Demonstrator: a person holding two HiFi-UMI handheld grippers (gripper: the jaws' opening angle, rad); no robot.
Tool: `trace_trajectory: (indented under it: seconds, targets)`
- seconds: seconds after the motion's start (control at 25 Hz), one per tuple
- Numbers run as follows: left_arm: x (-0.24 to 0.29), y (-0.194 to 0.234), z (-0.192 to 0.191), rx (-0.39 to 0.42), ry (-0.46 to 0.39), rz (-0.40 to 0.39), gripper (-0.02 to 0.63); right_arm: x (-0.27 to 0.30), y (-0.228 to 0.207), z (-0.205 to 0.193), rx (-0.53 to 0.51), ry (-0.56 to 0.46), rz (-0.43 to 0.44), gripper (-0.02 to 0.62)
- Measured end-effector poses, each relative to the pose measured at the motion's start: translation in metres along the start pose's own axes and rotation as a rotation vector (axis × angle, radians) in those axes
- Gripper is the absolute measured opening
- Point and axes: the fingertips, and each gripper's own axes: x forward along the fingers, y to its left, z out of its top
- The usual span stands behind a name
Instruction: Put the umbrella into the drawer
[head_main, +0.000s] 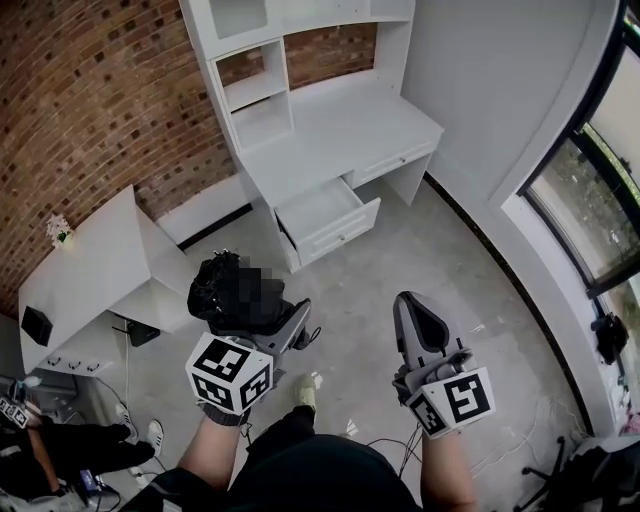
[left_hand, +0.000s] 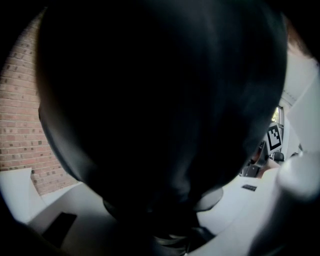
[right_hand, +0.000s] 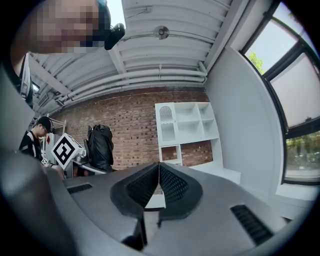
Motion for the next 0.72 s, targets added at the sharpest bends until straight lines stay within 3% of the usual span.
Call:
trace_trajectory:
  seconds: [0.4,0.72]
  targets:
    - [0.069,0.114,0.02,0.004,0.025,-0.057,0.201,0.131,-0.007,0.001,-0.026,0.014,-0.034,0.005]
    - [0.114,0.16,0.034,0.037,0.029,-0.057,0.201,0.185,-0.022,-0.002,-0.04,0.015,-0.025,0.005]
